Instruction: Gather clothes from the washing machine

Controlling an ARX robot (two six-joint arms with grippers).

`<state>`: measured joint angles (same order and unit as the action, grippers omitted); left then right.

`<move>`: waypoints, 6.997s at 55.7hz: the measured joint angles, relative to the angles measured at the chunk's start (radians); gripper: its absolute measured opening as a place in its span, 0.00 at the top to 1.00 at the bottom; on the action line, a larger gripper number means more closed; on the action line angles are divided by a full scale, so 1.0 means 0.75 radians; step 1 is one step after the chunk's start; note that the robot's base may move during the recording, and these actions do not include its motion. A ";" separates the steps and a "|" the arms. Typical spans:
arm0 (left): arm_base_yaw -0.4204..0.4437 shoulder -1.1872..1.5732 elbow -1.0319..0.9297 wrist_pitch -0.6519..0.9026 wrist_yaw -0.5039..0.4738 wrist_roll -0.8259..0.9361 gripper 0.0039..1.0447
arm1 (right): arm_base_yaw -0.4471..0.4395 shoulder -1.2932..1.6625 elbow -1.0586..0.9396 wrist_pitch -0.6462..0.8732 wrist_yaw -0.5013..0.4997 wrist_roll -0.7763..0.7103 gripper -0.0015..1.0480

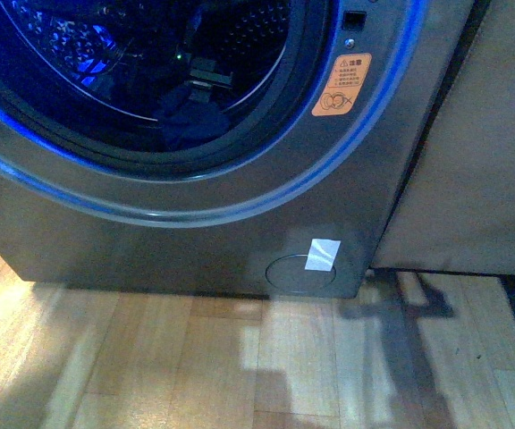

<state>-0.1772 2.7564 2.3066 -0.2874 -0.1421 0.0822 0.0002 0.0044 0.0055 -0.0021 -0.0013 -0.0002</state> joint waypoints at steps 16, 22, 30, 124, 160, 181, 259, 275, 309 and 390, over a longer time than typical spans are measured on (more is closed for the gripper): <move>0.020 -0.117 -0.218 0.131 0.073 -0.078 0.93 | 0.000 0.000 0.000 0.000 0.000 0.000 0.07; 0.025 -0.211 -0.362 0.222 0.106 -0.087 0.93 | 0.000 0.000 0.000 0.000 0.000 0.000 0.07; 0.025 -0.367 -0.584 0.361 0.167 -0.092 0.93 | 0.000 0.000 0.000 0.000 0.000 0.000 0.07; -0.320 -2.244 -1.297 0.331 0.630 0.039 0.93 | 0.000 0.000 0.000 0.000 0.000 0.000 0.07; -0.680 -1.346 0.267 -0.251 0.480 0.059 0.93 | 0.000 0.000 0.000 0.000 0.000 0.000 0.07; -0.683 -1.311 0.358 -0.266 0.479 0.057 0.94 | -0.242 0.180 -0.003 0.415 -0.689 0.300 0.07; -0.684 -1.306 0.359 -0.268 0.472 0.055 0.94 | 0.045 1.397 1.162 1.148 -1.217 0.551 0.07; -0.684 -1.306 0.361 -0.268 0.470 0.055 0.94 | 0.203 1.448 1.256 1.055 -0.914 0.513 0.07; -0.682 -1.306 0.369 -0.268 0.456 0.055 0.94 | 0.552 1.716 1.485 0.941 -0.189 0.154 0.39; -0.683 -1.306 0.379 -0.268 0.468 0.054 0.06 | -1.202 1.842 1.676 0.824 -0.975 0.591 0.91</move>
<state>-0.6891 1.7771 2.5912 -0.4885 0.2092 0.1230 -0.9016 1.3857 1.2625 0.6159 -0.7322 0.4431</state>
